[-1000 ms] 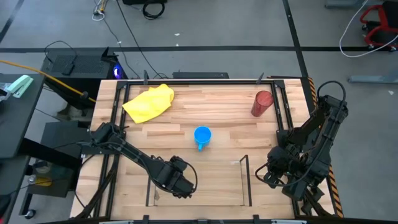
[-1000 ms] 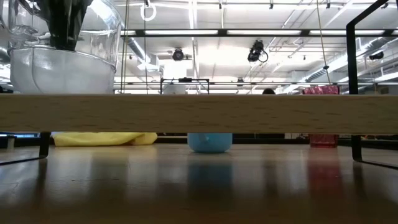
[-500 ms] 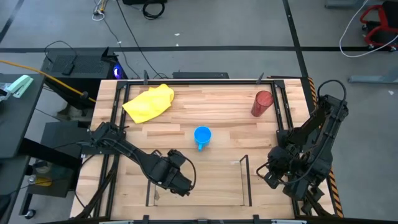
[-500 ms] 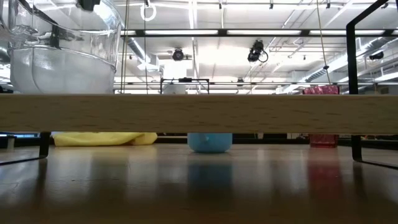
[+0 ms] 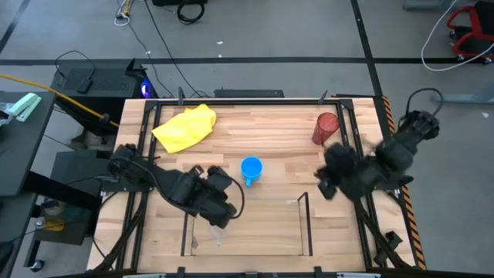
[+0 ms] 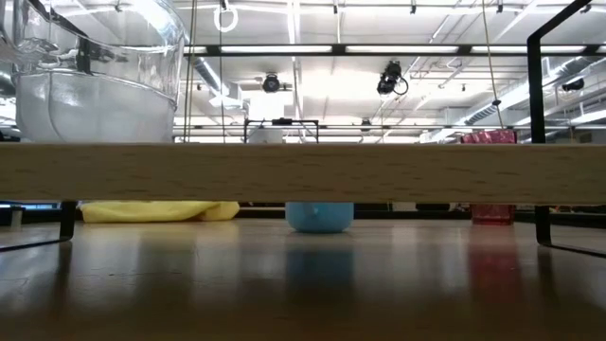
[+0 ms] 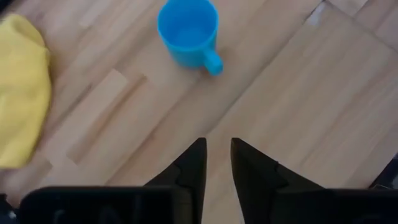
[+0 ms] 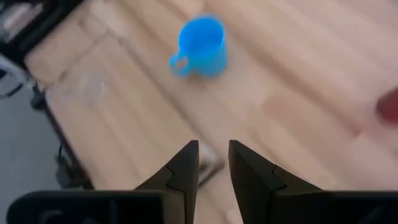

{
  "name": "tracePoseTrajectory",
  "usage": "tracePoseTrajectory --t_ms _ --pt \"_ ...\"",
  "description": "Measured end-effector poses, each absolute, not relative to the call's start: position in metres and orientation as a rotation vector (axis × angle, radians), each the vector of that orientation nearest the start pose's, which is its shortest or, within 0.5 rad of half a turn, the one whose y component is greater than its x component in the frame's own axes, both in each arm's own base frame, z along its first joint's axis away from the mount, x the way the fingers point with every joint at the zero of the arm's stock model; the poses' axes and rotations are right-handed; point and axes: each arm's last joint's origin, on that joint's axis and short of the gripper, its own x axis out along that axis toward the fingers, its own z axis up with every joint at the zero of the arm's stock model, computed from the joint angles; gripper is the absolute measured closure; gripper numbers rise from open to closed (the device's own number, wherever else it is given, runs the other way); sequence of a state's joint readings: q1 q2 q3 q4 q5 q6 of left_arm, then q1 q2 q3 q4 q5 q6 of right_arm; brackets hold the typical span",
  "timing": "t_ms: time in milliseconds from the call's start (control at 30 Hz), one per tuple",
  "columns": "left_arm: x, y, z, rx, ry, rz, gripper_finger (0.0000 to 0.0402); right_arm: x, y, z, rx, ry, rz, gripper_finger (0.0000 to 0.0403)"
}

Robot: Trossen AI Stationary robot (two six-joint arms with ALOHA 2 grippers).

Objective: Stack small to large cups/mugs on shelf
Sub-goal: Put the blue mug on the shelf

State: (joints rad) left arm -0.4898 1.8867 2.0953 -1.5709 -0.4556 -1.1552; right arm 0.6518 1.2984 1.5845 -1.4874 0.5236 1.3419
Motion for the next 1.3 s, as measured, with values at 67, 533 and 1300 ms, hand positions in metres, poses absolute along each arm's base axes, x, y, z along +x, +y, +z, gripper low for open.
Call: tracePoseTrajectory --t_ms 67,533,1300 --pt "0.310 -0.149 0.379 -0.386 1.000 0.624 0.0324 0.178 0.094 0.407 0.540 0.829 -0.534 0.0308" --pt "0.282 -0.141 0.408 -0.386 0.888 0.597 0.0338 0.274 -0.019 0.375 0.491 1.048 -0.403 0.0299" --pt "0.233 -0.240 0.388 -0.476 0.899 0.477 0.0360 0.379 -0.048 0.251 0.436 1.284 -0.333 0.0257"
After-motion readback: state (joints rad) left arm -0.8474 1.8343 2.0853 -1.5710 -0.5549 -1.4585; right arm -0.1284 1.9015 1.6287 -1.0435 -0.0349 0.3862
